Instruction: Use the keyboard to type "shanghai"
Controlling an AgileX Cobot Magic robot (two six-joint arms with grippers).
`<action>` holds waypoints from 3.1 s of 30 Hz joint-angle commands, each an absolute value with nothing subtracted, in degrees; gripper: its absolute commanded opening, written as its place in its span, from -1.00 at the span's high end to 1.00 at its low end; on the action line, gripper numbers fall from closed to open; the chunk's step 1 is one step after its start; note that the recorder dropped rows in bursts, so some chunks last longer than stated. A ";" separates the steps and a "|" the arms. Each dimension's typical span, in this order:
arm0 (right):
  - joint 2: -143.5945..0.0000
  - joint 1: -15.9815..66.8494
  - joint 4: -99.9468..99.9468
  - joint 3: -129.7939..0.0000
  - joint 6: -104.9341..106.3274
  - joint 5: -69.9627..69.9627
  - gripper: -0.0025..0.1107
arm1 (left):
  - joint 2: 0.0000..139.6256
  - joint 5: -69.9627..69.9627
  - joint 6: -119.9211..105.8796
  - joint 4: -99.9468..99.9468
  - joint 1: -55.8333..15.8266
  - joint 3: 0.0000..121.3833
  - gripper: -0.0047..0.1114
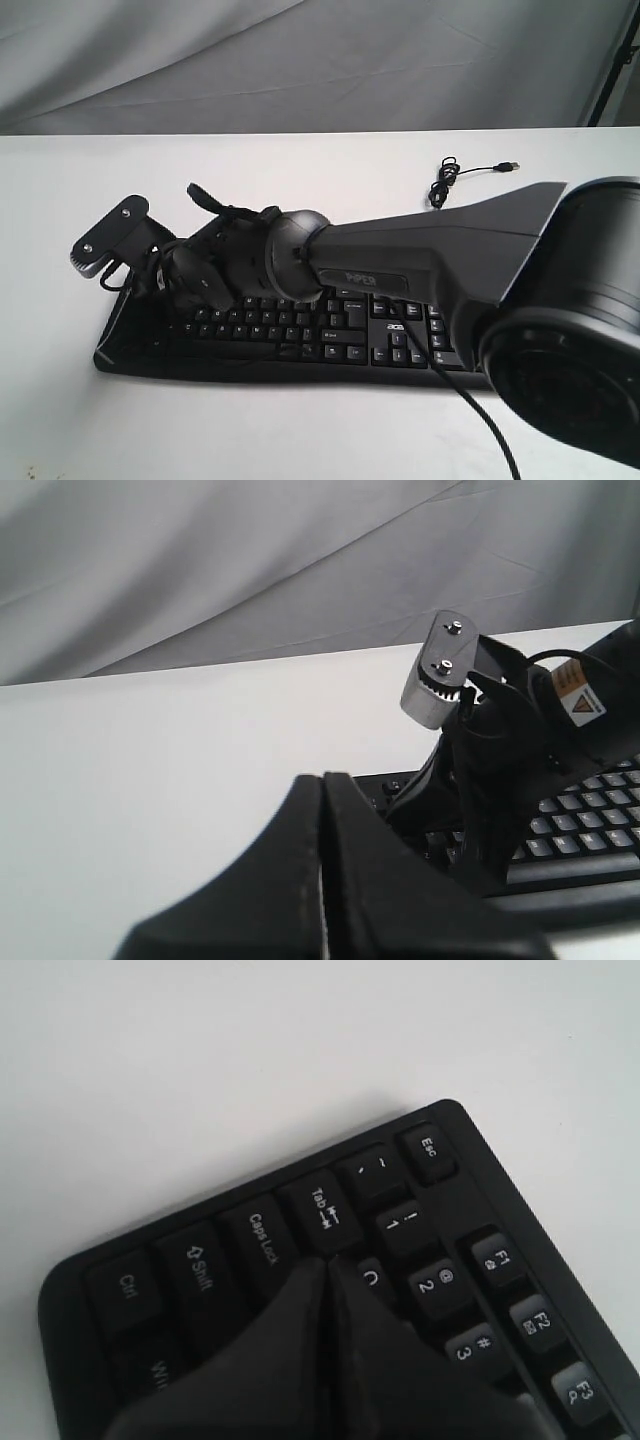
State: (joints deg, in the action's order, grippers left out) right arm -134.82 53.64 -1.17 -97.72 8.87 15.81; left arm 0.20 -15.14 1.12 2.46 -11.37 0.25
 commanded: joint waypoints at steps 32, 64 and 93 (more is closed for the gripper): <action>-117.14 45.13 -1.23 -68.09 6.87 4.54 0.96 | 0.00 -14.87 1.28 2.51 -11.60 0.00 0.92; -120.10 44.06 -1.51 -68.09 7.32 3.34 0.96 | 0.00 -14.87 1.28 2.51 -11.60 0.00 0.92; -66.80 47.84 -1.04 -16.30 -0.50 -17.15 0.96 | 0.00 -14.87 1.28 2.51 -11.60 0.00 0.92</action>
